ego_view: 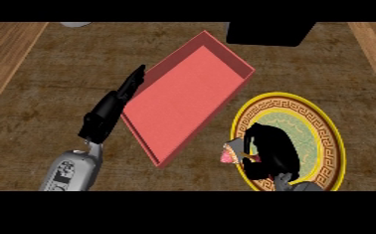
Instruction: Pick the pear from the plate and place it in the cardboard box
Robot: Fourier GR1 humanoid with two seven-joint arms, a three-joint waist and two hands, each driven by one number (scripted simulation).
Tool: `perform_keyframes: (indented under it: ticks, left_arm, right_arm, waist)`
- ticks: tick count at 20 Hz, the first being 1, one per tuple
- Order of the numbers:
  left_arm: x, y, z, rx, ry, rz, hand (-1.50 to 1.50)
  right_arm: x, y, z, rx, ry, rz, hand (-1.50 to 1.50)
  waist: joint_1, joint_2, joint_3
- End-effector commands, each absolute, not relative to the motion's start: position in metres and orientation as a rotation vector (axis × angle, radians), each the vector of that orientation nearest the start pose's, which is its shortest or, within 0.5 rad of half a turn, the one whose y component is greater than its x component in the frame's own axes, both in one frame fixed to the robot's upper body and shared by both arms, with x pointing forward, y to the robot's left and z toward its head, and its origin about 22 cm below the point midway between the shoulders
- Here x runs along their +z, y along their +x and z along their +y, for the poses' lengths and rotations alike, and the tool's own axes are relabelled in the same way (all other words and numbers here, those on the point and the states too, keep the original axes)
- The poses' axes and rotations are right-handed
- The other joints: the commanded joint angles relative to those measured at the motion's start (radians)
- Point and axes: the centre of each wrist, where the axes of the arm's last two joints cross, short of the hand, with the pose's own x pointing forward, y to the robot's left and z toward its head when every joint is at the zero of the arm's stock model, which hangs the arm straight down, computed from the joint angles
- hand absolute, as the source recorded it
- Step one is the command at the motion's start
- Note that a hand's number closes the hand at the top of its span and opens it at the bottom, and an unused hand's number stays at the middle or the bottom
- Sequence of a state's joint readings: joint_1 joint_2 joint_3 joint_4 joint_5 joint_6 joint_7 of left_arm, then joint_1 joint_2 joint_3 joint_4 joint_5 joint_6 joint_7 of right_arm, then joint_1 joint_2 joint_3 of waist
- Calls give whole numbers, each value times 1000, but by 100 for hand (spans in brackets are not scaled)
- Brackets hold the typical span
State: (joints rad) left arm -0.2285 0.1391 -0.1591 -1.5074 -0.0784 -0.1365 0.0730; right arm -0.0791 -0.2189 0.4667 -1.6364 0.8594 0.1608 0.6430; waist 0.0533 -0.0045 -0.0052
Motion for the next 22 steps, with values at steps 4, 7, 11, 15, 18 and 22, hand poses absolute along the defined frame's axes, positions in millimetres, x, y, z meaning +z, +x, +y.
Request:
perform_keyframes:
  ticks: [4,7,11,15,18,22]
  left_arm:
    - [42,290,186,-518,-127,-1600,0]
    - [36,284,192,-468,-71,-1597,0]
    - [40,285,205,-452,-22,-1599,0]
    - [45,281,221,-440,-29,-1599,0]
    - [45,290,206,-447,-32,-1602,0]
    - [38,277,213,-448,-25,-1602,0]
  right_arm:
    - [61,204,-93,1781,-472,-1649,150]
    - [67,191,-91,1822,-458,-1879,150]
    - [94,179,-119,1764,-384,-2053,150]
    - [146,168,-154,1754,-299,-2116,150]
    - [167,155,-172,1656,-191,-2200,150]
    - [190,140,-186,1489,-230,-2228,150]
  waist:
    - [48,-1,7]
    - [-19,-1,7]
    - [-56,1,6]
    - [-60,1,5]
    - [-68,3,6]
    - [-60,3,5]
